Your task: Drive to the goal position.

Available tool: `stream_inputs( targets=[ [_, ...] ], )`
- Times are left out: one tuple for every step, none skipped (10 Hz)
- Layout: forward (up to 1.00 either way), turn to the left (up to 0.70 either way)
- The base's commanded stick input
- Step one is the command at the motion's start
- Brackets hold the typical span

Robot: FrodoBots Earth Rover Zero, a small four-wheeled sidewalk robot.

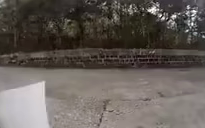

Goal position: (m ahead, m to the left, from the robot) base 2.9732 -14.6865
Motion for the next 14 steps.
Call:
stream_inputs(
  targets=[
    [0.70,-0.27],
    [0.70,-0.27],
    [0.70,-0.27],
    [0.70,-0.27],
    [0.70,-0.27],
    [0.70,-0.27],
    [0.70,-0.27],
    [0.70,-0.27],
    [0.70,-0.27],
    [0.70,-0.27],
    [0.70,-0.27],
    [0.70,-0.27],
    [0.70,-0.27],
    [0.70,-0.27]
  ],
)
